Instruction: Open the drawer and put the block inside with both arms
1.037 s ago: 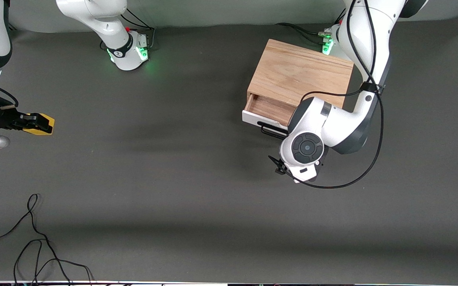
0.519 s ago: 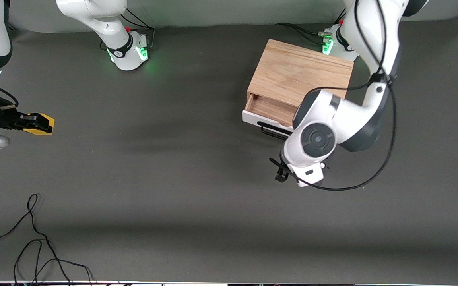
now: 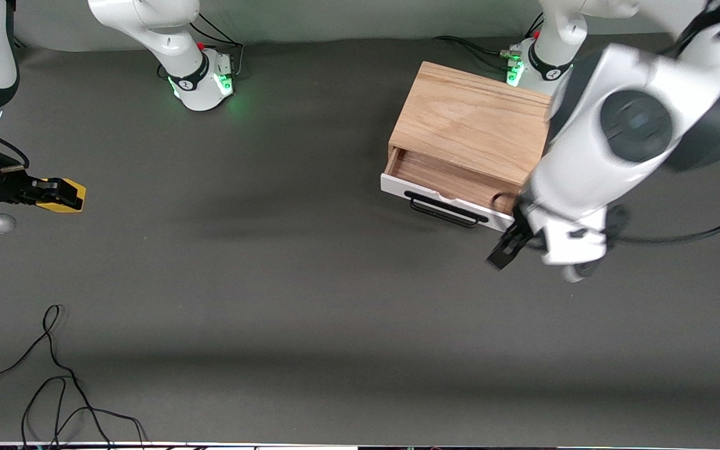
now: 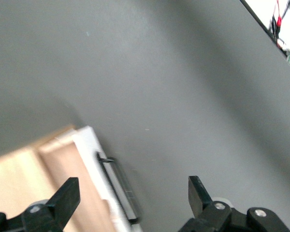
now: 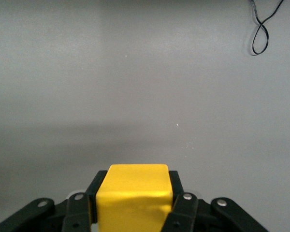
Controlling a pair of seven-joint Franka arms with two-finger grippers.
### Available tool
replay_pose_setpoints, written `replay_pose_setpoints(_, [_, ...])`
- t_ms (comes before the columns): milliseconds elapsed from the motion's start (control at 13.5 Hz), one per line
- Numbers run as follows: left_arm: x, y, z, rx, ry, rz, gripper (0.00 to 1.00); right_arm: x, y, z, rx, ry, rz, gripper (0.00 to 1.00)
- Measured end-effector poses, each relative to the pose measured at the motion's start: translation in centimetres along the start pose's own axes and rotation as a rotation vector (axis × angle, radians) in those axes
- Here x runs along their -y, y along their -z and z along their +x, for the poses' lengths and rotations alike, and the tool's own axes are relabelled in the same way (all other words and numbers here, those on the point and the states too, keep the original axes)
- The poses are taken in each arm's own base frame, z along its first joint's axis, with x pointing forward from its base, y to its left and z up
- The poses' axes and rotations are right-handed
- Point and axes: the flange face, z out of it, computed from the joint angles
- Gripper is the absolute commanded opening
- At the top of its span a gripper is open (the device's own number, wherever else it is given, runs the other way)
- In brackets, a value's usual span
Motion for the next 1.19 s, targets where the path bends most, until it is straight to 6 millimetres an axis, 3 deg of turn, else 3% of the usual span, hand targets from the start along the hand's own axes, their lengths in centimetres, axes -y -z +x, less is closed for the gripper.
replay_pose_setpoints(74, [1.5, 1.5, 0.4, -0.006, -0.088, 0.017, 1.00, 0.6, 0.0, 0.0, 0.000, -0.011, 0.000, 0.36])
replay_pose_setpoints(222, [4.0, 3.3, 1.9, -0.012, -0.214, 0.033, 1.00, 4.7, 0.0, -0.2, 0.001, -0.038, -0.005, 0.36])
replay_pose_setpoints(593, [8.9, 3.8, 8.5, -0.001, -0.520, 0.037, 1.00, 20.3, -0.3, -3.4, -0.009, -0.144, -0.025, 0.36])
replay_pose_setpoints(889, [9.5, 4.3, 8.2, 0.017, -0.566, 0.047, 1.00, 32.0, -0.4, -6.6, -0.033, -0.236, -0.001, 0.36])
replay_pose_setpoints(1185, [10.1, 4.2, 8.9, 0.019, -0.565, 0.047, 1.00, 43.6, -2.6, -8.4, -0.054, -0.348, 0.006, 0.36])
